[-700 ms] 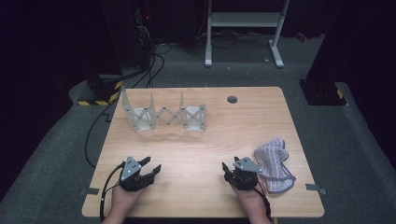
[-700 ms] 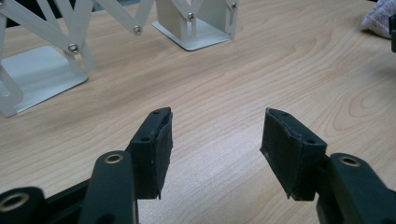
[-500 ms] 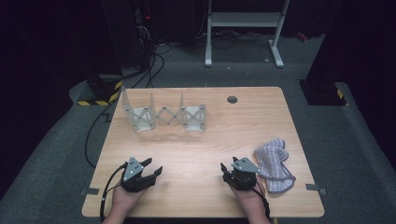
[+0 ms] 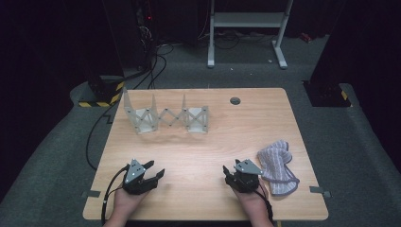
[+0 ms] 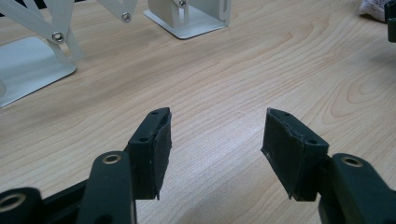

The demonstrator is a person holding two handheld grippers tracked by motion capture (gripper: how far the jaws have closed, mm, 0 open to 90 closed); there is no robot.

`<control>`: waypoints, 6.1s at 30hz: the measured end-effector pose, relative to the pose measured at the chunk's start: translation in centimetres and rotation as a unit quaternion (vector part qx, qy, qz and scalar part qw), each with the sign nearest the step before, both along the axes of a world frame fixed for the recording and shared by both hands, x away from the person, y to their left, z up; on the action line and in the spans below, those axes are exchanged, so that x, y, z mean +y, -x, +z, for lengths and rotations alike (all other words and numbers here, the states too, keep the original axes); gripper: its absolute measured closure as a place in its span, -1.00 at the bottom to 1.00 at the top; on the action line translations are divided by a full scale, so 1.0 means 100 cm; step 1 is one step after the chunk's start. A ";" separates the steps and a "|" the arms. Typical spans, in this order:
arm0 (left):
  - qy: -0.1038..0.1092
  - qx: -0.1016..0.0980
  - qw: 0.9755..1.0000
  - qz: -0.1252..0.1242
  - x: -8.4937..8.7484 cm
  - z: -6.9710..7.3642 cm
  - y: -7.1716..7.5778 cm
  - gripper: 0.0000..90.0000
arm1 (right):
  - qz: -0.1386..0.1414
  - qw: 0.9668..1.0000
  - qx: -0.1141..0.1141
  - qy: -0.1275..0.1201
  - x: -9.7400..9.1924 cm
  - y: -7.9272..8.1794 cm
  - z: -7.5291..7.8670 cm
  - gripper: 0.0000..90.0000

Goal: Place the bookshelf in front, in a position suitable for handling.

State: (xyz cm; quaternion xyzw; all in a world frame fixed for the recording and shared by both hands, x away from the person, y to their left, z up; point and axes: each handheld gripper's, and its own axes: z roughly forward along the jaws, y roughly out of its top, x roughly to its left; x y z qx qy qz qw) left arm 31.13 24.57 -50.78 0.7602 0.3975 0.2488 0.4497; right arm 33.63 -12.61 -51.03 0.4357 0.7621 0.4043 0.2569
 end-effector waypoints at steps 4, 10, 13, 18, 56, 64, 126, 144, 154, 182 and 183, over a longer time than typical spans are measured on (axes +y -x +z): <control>-0.002 0.001 1.000 -0.001 0.000 0.000 0.000 -0.07 | 0.000 1.000 0.000 -0.001 0.001 0.000 0.000 -0.01; 0.000 0.001 1.000 -0.001 0.000 -0.001 0.000 -0.07 | 0.000 1.000 -0.001 -0.007 0.004 0.000 0.000 -0.02; 0.000 0.000 1.000 -0.002 0.000 -0.001 0.000 -0.06 | 0.000 1.000 -0.005 -0.009 0.009 0.000 0.001 -0.02; 0.004 -0.001 1.000 -0.002 0.001 -0.001 0.000 -0.06 | 0.001 1.000 -0.009 -0.019 0.019 -0.005 0.006 -0.04; 0.021 0.008 0.999 -0.023 0.007 -0.005 -0.004 -0.08 | -0.056 0.996 -0.063 -0.022 0.109 -0.155 0.088 -0.06; 0.019 0.006 1.000 -0.022 0.010 -0.004 -0.004 -0.08 | -0.089 0.994 -0.054 -0.029 0.114 -0.172 0.089 0.31; 0.003 0.016 0.999 -0.042 -0.005 -0.007 -0.003 -0.07 | -0.223 0.974 0.038 0.014 -0.114 -0.001 0.005 -0.28; 0.004 0.015 0.999 -0.042 -0.005 -0.007 -0.002 -0.06 | -0.057 0.998 0.015 -0.004 -0.039 0.016 0.021 0.39; 0.005 0.012 0.999 -0.043 -0.006 -0.006 -0.001 -0.06 | 0.081 0.996 0.038 0.002 0.068 0.017 0.010 0.37; -0.007 0.017 0.998 -0.061 -0.019 -0.006 0.003 -0.05 | 0.038 0.999 0.033 0.022 0.047 -0.002 0.001 0.23; -0.006 0.017 0.998 -0.061 -0.019 -0.005 0.003 -0.06 | 0.044 0.998 0.042 0.028 0.049 -0.002 -0.004 0.24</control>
